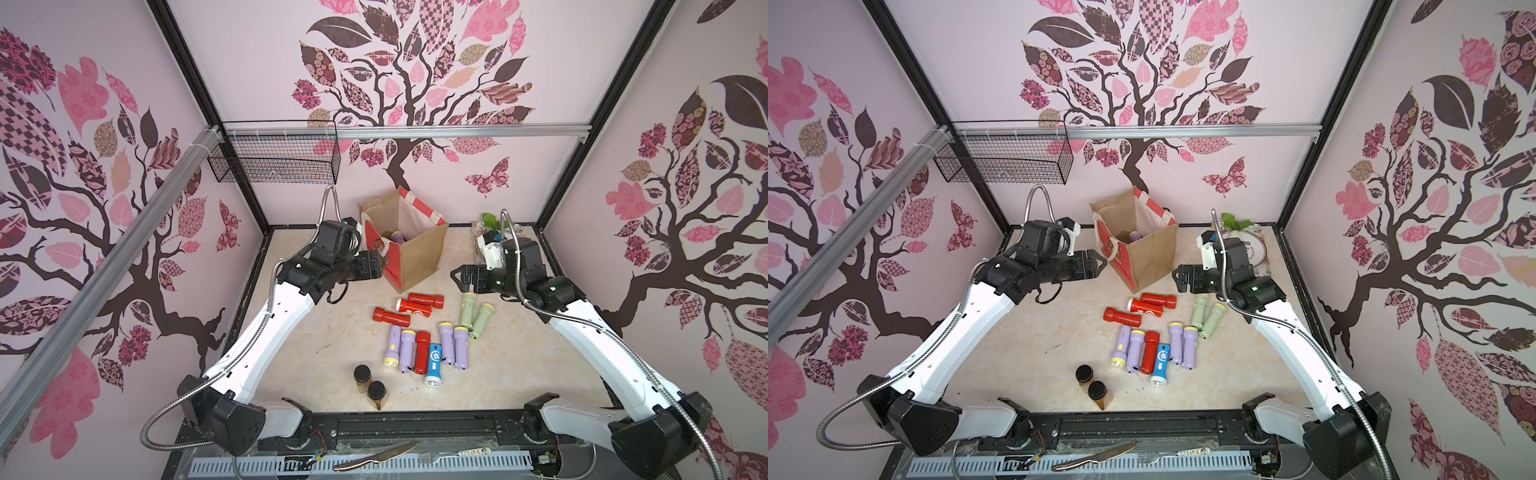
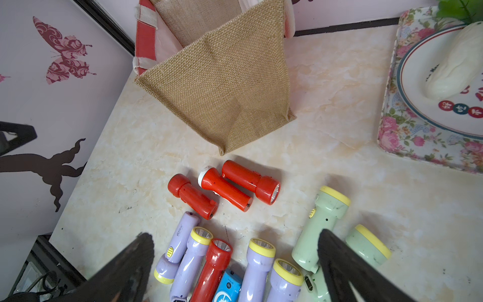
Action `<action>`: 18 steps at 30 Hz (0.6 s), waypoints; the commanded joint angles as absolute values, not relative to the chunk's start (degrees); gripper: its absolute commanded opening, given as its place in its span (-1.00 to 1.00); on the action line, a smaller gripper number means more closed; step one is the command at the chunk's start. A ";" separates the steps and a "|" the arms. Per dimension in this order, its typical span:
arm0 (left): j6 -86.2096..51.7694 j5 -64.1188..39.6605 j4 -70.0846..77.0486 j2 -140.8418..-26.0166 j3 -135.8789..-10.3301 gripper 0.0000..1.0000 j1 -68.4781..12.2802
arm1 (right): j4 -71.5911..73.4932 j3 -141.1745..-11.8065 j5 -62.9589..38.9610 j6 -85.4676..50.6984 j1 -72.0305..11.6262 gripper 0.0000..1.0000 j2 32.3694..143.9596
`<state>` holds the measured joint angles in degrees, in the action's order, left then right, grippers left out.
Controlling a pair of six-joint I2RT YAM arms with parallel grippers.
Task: Put the flashlights into the tote bags
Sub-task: Pick up the flashlight from the center of the board.
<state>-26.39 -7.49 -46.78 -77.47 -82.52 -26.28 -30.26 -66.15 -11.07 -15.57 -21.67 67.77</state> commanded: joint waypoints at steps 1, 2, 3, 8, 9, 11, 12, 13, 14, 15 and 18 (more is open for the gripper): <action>-26.87 -8.42 -47.82 -75.70 -79.04 0.50 -26.28 | -31.27 -65.97 -10.83 -16.08 -21.96 1.00 67.74; -27.12 -8.51 -47.98 -75.62 -78.19 0.50 -26.19 | -31.36 -65.85 -10.81 -16.14 -21.95 1.00 67.82; -27.39 -8.60 -47.97 -75.52 -77.57 0.49 -26.18 | -31.51 -65.80 -10.85 -16.24 -21.96 1.00 67.81; -28.19 -10.78 -46.73 -76.58 -72.51 0.43 -26.05 | -31.93 -64.56 -10.81 -16.44 -21.92 1.00 67.68; -28.27 -10.94 -46.58 -76.79 -71.70 0.41 -25.99 | -31.96 -64.38 -10.81 -16.50 -21.96 1.00 67.61; -28.29 -11.55 -45.94 -77.21 -69.94 0.37 -26.00 | -32.07 -64.25 -10.81 -16.57 -21.93 0.99 67.76; -28.33 -11.81 -45.60 -77.42 -69.15 0.36 -26.02 | -32.00 -64.04 -10.81 -16.53 -21.94 1.00 67.77; -28.25 -11.97 -45.48 -77.64 -68.43 0.34 -26.02 | -32.02 -63.87 -10.96 -16.65 -21.99 1.00 67.71; -28.08 -12.18 -45.35 -77.72 -67.56 0.31 -26.02 | -32.01 -63.50 -11.05 -16.71 -21.96 0.99 67.76; -28.13 -12.30 -44.98 -77.94 -66.73 0.30 -26.03 | -32.06 -63.33 -11.24 -16.74 -21.97 1.00 67.82; -28.75 -13.46 -43.94 -78.99 -64.36 0.28 -26.02 | -31.91 -62.48 -11.31 -16.79 -21.96 0.99 67.85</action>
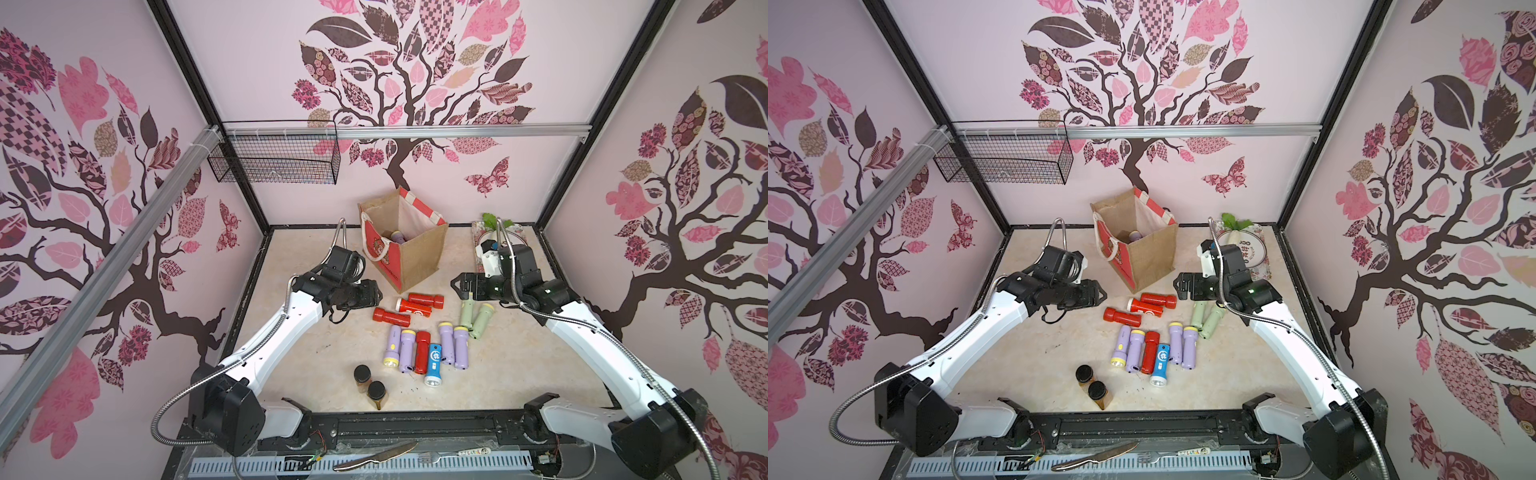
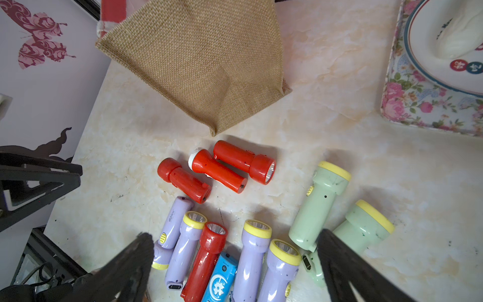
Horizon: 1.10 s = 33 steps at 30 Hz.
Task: Put the flashlights into the tote bags
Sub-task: Pick up the flashlight from the center of the board.
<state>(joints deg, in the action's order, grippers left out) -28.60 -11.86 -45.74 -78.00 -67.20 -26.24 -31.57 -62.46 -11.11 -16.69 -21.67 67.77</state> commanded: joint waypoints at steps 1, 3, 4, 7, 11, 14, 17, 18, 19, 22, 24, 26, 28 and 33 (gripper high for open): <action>-28.95 -14.15 -43.82 -79.55 -63.86 0.28 -26.06 | -31.89 -62.27 -11.35 -16.85 -21.97 1.00 67.85; -29.78 -15.23 -43.65 -80.67 -63.22 0.28 -26.09 | -31.70 -62.05 -11.43 -16.87 -21.97 0.99 68.09; -30.60 -15.70 -42.63 -81.28 -62.59 0.28 -26.10 | -31.62 -62.05 -11.54 -16.86 -21.95 1.00 68.20; -33.71 -16.17 -38.62 -82.10 -59.91 0.32 -26.10 | -31.37 -61.90 -11.53 -16.87 -21.97 1.00 68.46; -35.39 -16.98 -35.82 -84.04 -58.04 0.33 -26.19 | -31.77 -62.02 -11.81 -16.83 -21.92 1.00 68.91; -33.72 -17.73 -36.78 -84.89 -57.63 0.33 -26.33 | -31.53 -61.19 -11.84 -17.11 -21.93 1.00 68.47; -29.89 -18.60 -39.91 -85.72 -57.68 0.31 -26.32 | -31.36 -60.58 -11.97 -17.28 -21.97 1.00 68.30; -28.82 -18.96 -40.88 -85.77 -57.59 0.31 -26.41 | -31.28 -60.38 -12.08 -17.27 -21.96 0.99 68.36; -27.67 -19.35 -41.66 -85.87 -57.25 0.30 -26.45 | -31.14 -60.00 -12.29 -17.27 -22.04 1.00 68.46; -25.15 -20.08 -43.52 -85.78 -55.97 0.29 -26.62 | -30.72 -58.88 -13.01 -17.47 -21.96 1.00 68.73; -23.78 -20.00 -44.57 -85.69 -55.23 0.30 -26.72 | -30.61 -58.44 -13.39 -17.58 -21.97 1.00 69.05; -22.82 -19.78 -45.12 -85.62 -54.54 0.30 -26.89 | -30.46 -57.90 -13.80 -17.64 -21.92 1.00 69.43; -22.50 -19.36 -45.27 -85.65 -54.09 0.30 -27.27 | -30.03 -57.37 -14.14 -17.93 -21.97 1.00 69.52; -22.84 -18.57 -43.90 -86.16 -53.07 0.30 -28.80 | -29.39 -55.91 -14.67 -18.68 -21.97 1.00 69.61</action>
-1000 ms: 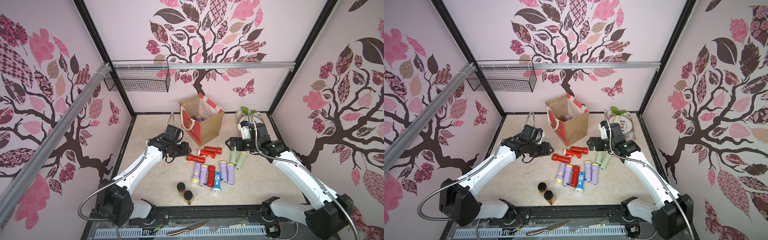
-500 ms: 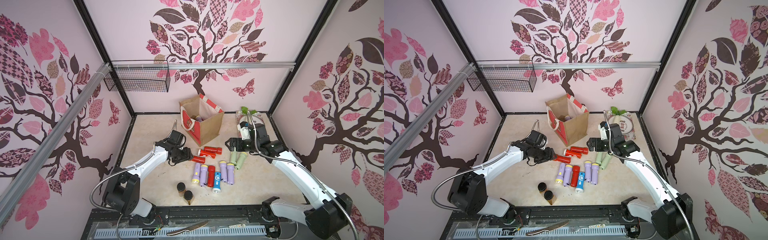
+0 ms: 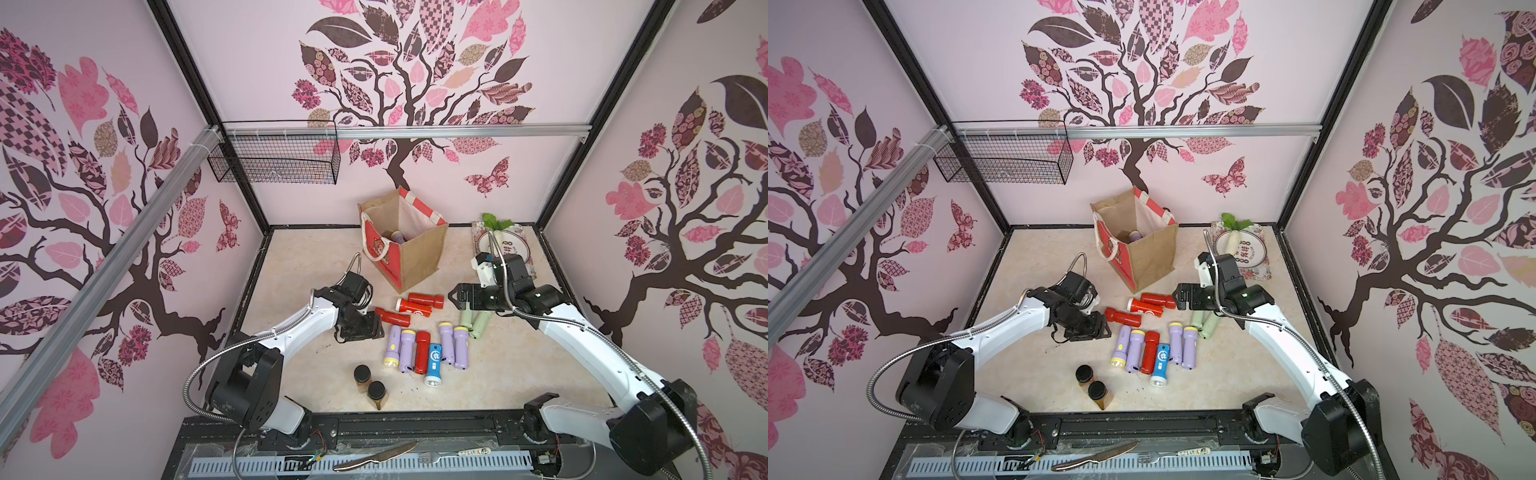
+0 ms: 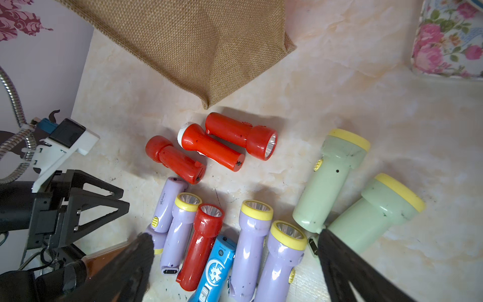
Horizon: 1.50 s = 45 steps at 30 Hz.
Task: Put the flashlights into the tote bags
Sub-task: Pick up the flashlight from the center of the board.
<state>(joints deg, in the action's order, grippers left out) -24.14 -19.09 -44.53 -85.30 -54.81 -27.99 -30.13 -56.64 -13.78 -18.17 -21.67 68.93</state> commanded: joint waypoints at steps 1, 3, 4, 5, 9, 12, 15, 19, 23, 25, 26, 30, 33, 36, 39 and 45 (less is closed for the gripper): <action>-23.10 -18.48 -43.55 -86.41 -52.92 0.31 -29.11 | -29.44 -55.66 -14.75 -18.64 -21.95 1.00 69.54; -23.54 -18.37 -43.08 -87.04 -52.92 0.31 -29.87 | -29.77 -55.04 -14.49 -18.58 -21.95 1.00 69.18; -23.70 -18.14 -42.78 -87.32 -52.93 0.31 -30.31 | -29.79 -54.64 -14.25 -18.46 -21.97 0.99 68.87; -23.94 -17.87 -42.62 -87.45 -52.91 0.31 -30.73 | -29.80 -54.02 -14.18 -18.33 -21.96 1.00 68.65; -24.47 -17.50 -41.90 -88.52 -52.73 0.31 -31.72 | -30.10 -53.51 -14.25 -18.05 -21.97 0.99 68.40; -24.76 -17.58 -41.32 -88.62 -52.80 0.31 -32.14 | -30.23 -53.35 -14.24 -17.85 -21.97 0.99 68.38; -24.71 -17.84 -41.00 -88.73 -53.38 0.31 -32.28 | -30.50 -53.18 -14.20 -17.67 -21.95 1.00 68.13; -24.69 -17.93 -40.35 -90.09 -54.64 0.28 -32.60 | -30.43 -52.76 -14.19 -17.80 -21.97 0.99 67.81; -25.45 -17.69 -39.07 -92.55 -56.34 0.22 -33.48 | -30.75 -53.09 -13.87 -17.75 -21.93 1.00 67.92; -25.68 -17.36 -38.69 -93.78 -57.44 0.20 -34.21 | -30.76 -53.10 -13.80 -17.75 -21.88 1.00 67.98; -25.84 -17.25 -38.53 -94.44 -58.03 0.20 -34.69 | -30.72 -53.12 -13.80 -17.80 -21.89 1.00 68.04; -26.61 -16.86 -38.32 -96.33 -59.26 0.18 -35.68 | -30.83 -53.68 -13.80 -17.67 -21.93 1.00 68.36; -26.88 -16.01 -39.01 -96.30 -59.54 0.17 -35.68 | -31.01 -54.05 -13.65 -17.57 -21.87 1.00 68.47; -26.88 -15.39 -39.85 -94.49 -60.40 0.17 -35.73 | -30.86 -53.98 -13.79 -17.65 -21.86 0.99 68.64; -26.89 -15.67 -40.74 -93.26 -61.85 0.18 -35.62 | -30.59 -53.97 -14.05 -17.67 -21.87 0.99 68.90; -27.60 -16.96 -39.90 -93.12 -62.92 0.26 -36.23 | -30.30 -53.97 -14.42 -17.68 -21.93 1.00 69.35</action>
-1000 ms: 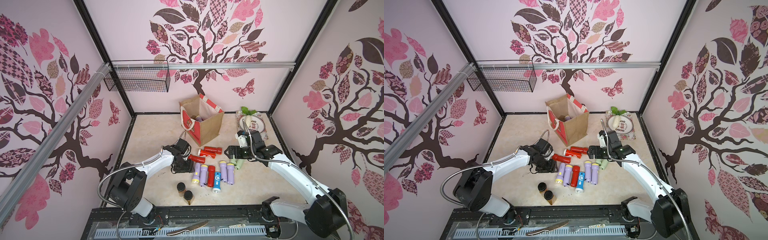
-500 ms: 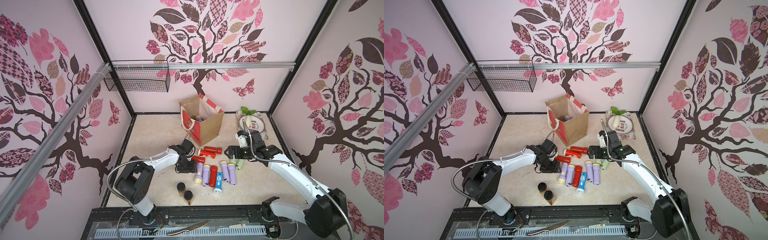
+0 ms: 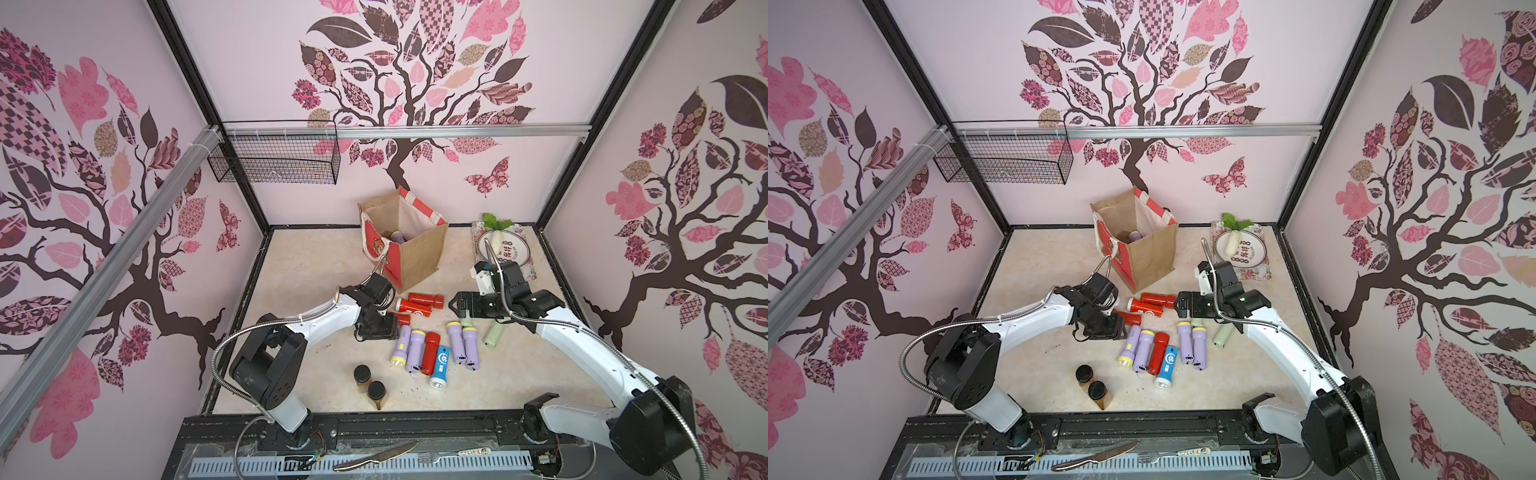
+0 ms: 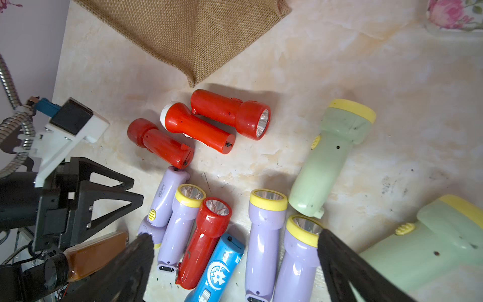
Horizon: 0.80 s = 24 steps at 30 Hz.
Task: Put the flashlights into the tote bags
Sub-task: Pick up the flashlight from the center of the board.
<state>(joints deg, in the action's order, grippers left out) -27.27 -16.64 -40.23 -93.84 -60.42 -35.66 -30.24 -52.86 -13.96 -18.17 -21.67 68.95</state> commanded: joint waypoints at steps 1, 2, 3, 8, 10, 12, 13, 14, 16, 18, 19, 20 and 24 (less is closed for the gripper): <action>-27.59 -16.79 -39.76 -93.67 -63.15 0.28 -36.53 | -30.28 -53.95 -14.41 -17.70 -21.87 1.00 69.34; -27.68 -16.70 -39.67 -94.23 -63.48 0.31 -36.93 | -30.21 -53.86 -14.37 -17.69 -21.88 1.00 69.27; -27.82 -16.58 -39.56 -94.65 -63.77 0.32 -37.24 | -30.31 -53.80 -14.41 -17.69 -21.88 1.00 69.26; -28.18 -14.69 -39.98 -97.58 -65.61 0.32 -38.75 | -30.58 -53.59 -13.70 -17.59 -21.84 1.00 68.65; -28.30 -14.54 -39.38 -98.82 -65.80 0.30 -39.15 | -30.57 -53.41 -13.36 -17.52 -21.82 1.00 68.38; -28.12 -13.65 -39.55 -100.10 -66.33 0.29 -39.69 | -30.66 -53.36 -13.36 -17.55 -21.74 0.99 68.21; -28.12 -12.94 -39.66 -100.72 -66.50 0.27 -39.98 | -30.64 -53.35 -13.28 -17.58 -21.66 0.99 68.16; -27.97 -12.46 -39.66 -101.18 -66.53 0.25 -40.30 | -30.68 -53.50 -13.20 -17.49 -21.60 0.99 68.12; -28.10 -12.00 -39.41 -101.92 -66.45 0.23 -40.64 | -30.90 -53.50 -13.06 -17.36 -21.54 1.00 67.86; -28.04 -11.28 -39.16 -102.51 -66.36 0.20 -41.17 | -31.10 -53.37 -12.98 -17.27 -21.29 1.00 67.68; -27.85 -10.37 -39.29 -102.85 -66.36 0.17 -41.56 | -31.09 -53.29 -12.92 -17.26 -21.18 1.00 67.47; -27.69 -9.28 -39.38 -103.18 -66.27 0.14 -41.82 | -30.94 -53.26 -12.84 -17.23 -21.12 1.00 67.38; -27.82 -6.74 -39.30 -104.45 -65.12 -0.01 -42.19 | -30.78 -53.26 -12.95 -17.31 -20.92 0.99 67.51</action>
<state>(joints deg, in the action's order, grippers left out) -28.38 -10.20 -39.27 -103.35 -64.51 -42.00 -30.28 -52.86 -13.47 -18.00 -21.23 68.75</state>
